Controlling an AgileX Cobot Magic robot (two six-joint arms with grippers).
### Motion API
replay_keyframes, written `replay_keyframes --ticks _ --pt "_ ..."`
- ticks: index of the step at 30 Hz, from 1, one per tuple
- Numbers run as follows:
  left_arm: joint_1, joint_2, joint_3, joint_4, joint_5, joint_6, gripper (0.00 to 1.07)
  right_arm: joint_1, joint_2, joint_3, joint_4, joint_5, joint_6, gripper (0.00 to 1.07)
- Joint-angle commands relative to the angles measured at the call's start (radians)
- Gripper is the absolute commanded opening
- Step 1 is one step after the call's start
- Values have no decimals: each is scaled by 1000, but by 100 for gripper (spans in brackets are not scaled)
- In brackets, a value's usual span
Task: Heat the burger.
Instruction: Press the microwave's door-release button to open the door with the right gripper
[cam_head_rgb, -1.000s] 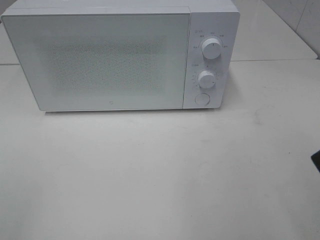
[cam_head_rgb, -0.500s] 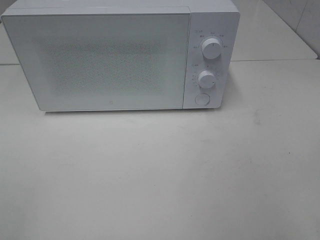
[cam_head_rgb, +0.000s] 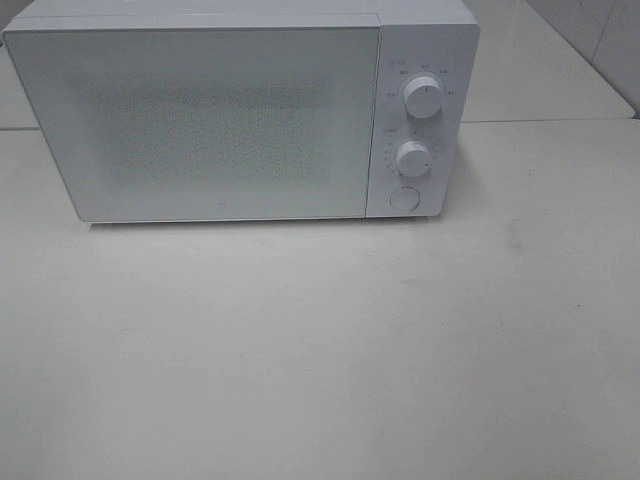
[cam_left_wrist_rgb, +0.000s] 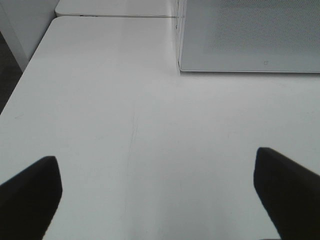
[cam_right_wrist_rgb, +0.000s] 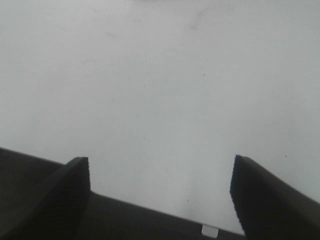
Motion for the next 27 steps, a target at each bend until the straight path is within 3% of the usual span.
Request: replay_keyframes --ticks 1,9,27 --pt "0 -25 4 -7 -14 0 98 -32 -94 21 -12 -63 14 76" --pt "0 -25 4 -7 -14 0 98 -129 -252 44 -6 -93 0 76" --pt "0 -19 4 -7 -14 1 98 -131 -256 44 -2 -93 -8 75"
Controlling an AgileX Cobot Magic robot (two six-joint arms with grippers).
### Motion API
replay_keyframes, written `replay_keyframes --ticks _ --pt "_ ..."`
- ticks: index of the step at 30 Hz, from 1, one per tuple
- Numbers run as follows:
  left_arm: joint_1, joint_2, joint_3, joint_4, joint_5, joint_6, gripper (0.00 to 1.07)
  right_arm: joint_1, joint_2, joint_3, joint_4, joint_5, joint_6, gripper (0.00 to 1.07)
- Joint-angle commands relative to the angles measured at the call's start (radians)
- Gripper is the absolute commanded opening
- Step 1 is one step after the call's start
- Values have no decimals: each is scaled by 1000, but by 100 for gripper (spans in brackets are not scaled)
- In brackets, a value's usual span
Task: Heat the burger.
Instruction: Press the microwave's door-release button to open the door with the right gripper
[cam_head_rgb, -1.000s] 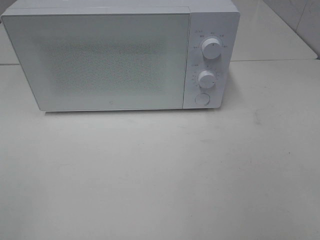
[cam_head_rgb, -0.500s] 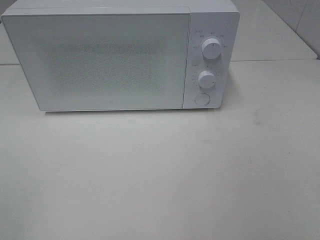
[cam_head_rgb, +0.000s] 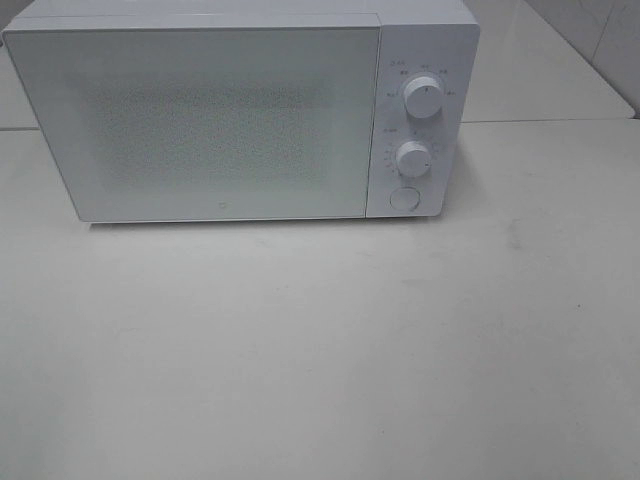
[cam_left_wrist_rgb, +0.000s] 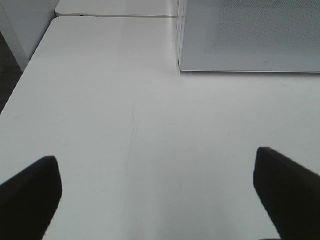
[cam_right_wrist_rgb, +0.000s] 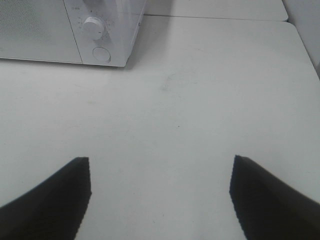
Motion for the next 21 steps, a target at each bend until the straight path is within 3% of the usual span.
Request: replay_keyframes --ticks 1,11,21 --pt "0 -19 4 -7 -14 1 98 -4 -27 1 -1 -14 -6 75" --pt "0 -19 4 -7 -14 1 98 -4 11 -22 -1 -45 5 75" --pt "0 -19 4 -7 -14 1 98 -4 195 -14 -2 -220 5 75"
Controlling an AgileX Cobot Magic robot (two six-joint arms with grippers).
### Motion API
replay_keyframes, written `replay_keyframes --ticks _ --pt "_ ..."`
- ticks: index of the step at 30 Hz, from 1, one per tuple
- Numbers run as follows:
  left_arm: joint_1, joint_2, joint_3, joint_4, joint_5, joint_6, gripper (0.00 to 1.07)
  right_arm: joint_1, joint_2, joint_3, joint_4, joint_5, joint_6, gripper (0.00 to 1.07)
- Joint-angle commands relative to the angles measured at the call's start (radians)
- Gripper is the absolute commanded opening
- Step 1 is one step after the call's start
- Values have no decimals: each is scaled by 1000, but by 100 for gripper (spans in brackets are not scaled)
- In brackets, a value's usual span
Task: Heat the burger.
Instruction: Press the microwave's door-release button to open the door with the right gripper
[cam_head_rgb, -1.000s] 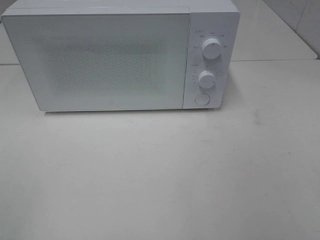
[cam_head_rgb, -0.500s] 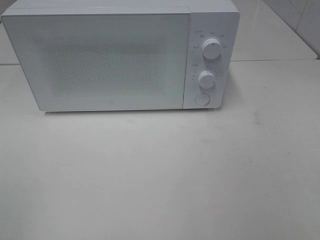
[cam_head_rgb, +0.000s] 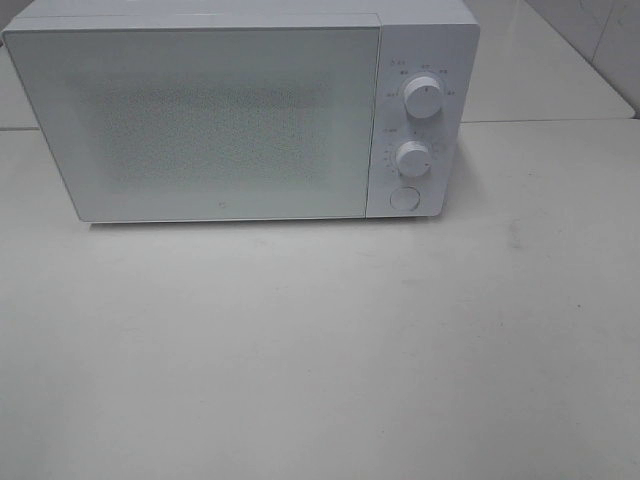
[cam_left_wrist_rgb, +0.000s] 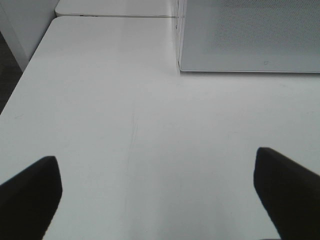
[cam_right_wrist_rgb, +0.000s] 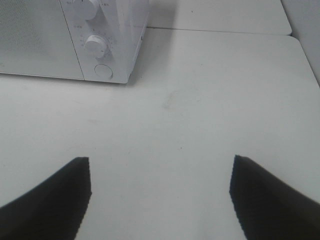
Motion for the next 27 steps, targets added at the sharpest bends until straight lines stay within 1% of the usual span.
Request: replay_keyframes --ticks 1,3,4,6,7,9,10,12,14,15,16,18,19,21,24,25,27 --pt "0 -19 4 -7 -14 1 98 -4 36 6 -2 -78 4 75" --pt "0 -19 4 -7 -14 1 98 -4 91 26 -2 -162 4 75" --pt "0 -19 4 -7 -14 1 98 -4 91 26 -2 -162 4 75" --pt "0 -19 4 -7 -14 1 98 -4 166 52 -2 -262 4 75" --pt "0 -19 4 -7 -14 1 98 -4 166 52 -2 -262 4 75" --pt "0 -19 4 -7 -14 1 98 -4 230 63 -2 -337 4 75" --pt "0 -19 4 -7 -14 1 98 -4 230 63 -2 -337 4 75" --pt "0 -19 4 -7 -14 1 98 -4 304 68 -2 -420 4 75" --pt "0 -19 4 -7 -14 1 98 -4 323 68 -2 -442 4 75" --pt "0 -19 4 -7 -14 1 98 -4 371 68 -1 -510 6 75" --pt "0 -19 4 -7 -14 1 98 -4 371 68 -1 -510 6 75" --pt "0 -19 4 -7 -14 1 98 -4 433 68 0 -618 6 75" --pt "0 -19 4 -7 -14 1 98 -4 433 68 0 -618 6 75" --pt "0 -19 4 -7 -14 1 98 -4 497 68 0 -719 9 75" --pt "0 -19 4 -7 -14 1 98 -4 521 68 0 -750 9 75" --pt "0 -19 4 -7 -14 1 98 -4 564 68 -1 -804 9 75" --pt "0 -19 4 -7 -14 1 98 -4 588 68 -2 -825 9 75"
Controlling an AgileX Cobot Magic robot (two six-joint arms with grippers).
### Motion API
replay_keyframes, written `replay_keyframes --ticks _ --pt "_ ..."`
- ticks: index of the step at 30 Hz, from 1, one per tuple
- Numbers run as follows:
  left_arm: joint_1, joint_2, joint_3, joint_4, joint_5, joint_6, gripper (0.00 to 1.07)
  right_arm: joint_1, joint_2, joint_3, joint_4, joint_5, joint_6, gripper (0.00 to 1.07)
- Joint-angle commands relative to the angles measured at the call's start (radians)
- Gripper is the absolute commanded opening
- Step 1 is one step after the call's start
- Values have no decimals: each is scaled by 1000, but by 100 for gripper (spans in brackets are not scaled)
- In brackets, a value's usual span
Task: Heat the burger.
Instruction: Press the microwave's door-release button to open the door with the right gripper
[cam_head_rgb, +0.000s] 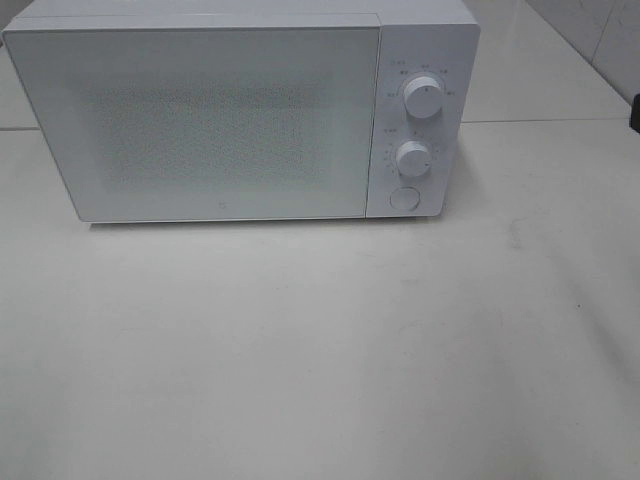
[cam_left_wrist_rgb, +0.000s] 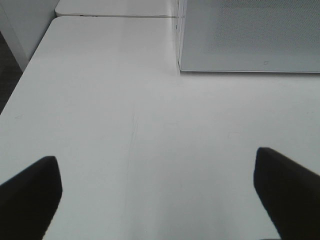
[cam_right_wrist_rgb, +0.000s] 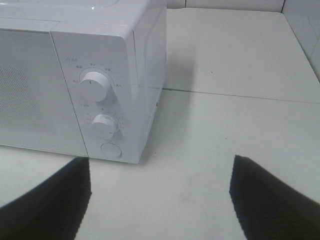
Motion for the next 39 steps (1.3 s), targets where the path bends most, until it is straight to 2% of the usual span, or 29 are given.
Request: replay_keyframes --ticks 1,18,23,25,27,28,32,33,35,36,38,39 --pt "0 -19 4 -7 -14 1 98 -4 76 6 -5 -114 7 75" --pt "0 -19 4 -7 -14 1 98 -4 445 6 9 -622 -65 75" --pt "0 -19 4 -7 -14 1 98 -1 523 14 95 -755 -172 75" --pt "0 -19 4 -7 -14 1 98 -1 548 52 177 -873 -225 75" --pt "0 -19 4 -7 -14 1 98 0 554 66 197 -908 -233 75" --pt "0 -19 4 -7 -14 1 98 17 566 100 255 -982 -258 75" --pt "0 -19 4 -7 -14 1 98 61 583 140 333 -1060 -309 75" --pt "0 -19 4 -7 -14 1 98 115 603 159 396 -1109 -345 75" --pt "0 -19 4 -7 -14 1 98 136 615 165 421 -1131 -362 75" --pt "0 -19 4 -7 -14 1 98 185 640 173 481 -1174 -389 75" --pt "0 -19 4 -7 -14 1 98 212 654 174 514 -1199 -402 75" --pt "0 -19 4 -7 -14 1 98 259 683 174 568 -1239 -413 75"
